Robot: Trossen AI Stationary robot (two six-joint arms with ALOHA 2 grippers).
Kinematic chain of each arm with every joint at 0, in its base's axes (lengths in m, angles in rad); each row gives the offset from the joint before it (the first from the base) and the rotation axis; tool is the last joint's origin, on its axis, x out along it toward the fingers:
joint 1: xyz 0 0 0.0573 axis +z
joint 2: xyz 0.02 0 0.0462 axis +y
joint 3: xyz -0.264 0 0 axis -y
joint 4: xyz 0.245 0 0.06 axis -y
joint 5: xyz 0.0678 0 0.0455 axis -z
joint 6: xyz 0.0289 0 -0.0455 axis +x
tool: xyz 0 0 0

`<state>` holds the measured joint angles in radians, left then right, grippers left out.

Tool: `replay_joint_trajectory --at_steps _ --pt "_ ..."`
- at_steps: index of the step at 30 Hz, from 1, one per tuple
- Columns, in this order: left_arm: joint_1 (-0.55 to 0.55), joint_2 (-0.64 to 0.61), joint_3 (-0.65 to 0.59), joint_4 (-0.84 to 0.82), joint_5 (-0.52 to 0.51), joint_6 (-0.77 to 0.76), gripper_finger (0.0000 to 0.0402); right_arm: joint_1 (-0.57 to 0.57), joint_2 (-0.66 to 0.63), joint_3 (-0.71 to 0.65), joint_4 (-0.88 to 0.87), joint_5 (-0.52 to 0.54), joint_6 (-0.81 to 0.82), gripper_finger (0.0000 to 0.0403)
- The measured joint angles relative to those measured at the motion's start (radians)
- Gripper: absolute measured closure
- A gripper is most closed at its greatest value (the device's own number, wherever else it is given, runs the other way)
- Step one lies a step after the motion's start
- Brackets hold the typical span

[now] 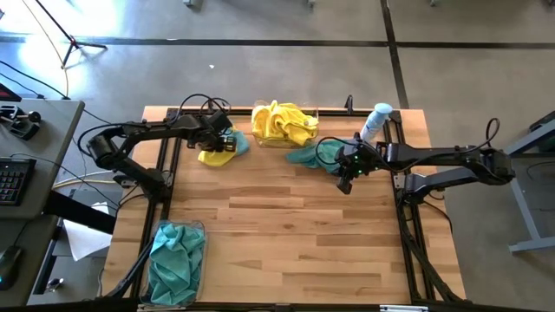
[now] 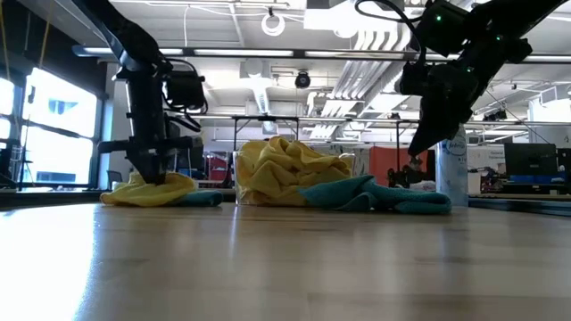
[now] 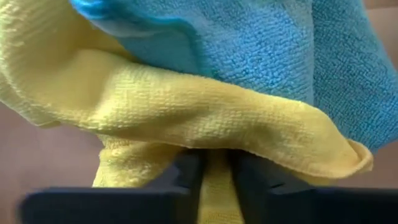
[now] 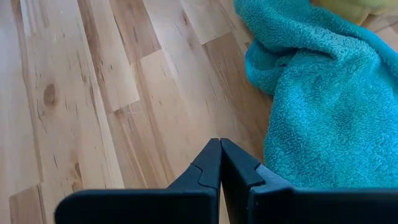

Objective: Sort microfiber towel by color & place in baskets
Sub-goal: Put the yellow microfiber towel into the top transparent bin

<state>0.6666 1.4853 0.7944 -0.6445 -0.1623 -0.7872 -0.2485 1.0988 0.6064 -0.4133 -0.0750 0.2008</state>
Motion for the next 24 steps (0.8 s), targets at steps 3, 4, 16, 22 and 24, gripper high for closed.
replay_joint_trajectory --at_steps 3,4,16,22,24 --pt "0.0 0.0 0.0 -0.003 0.008 0.034 0.0391 0.0 0.0 0.0 0.0 0.0 0.0 0.0403" --pt "0.0 -0.001 0.0 -0.004 0.018 0.038 0.0392 0.0 0.0 0.0 0.0 0.0 0.0 0.0403" --pt "-0.069 -0.298 0.0 -0.024 0.076 -0.031 0.0401 0.0 0.0 0.0 0.001 0.0 0.002 0.0403" --pt "-0.096 -0.513 0.0 -0.026 0.071 -0.042 0.0401 0.0 0.0 0.0 0.018 0.0 -0.024 0.0403" --pt "-0.105 -0.57 0.0 -0.026 0.065 -0.048 0.0401 0.0 0.0 0.0 0.034 0.001 -0.026 0.0403"
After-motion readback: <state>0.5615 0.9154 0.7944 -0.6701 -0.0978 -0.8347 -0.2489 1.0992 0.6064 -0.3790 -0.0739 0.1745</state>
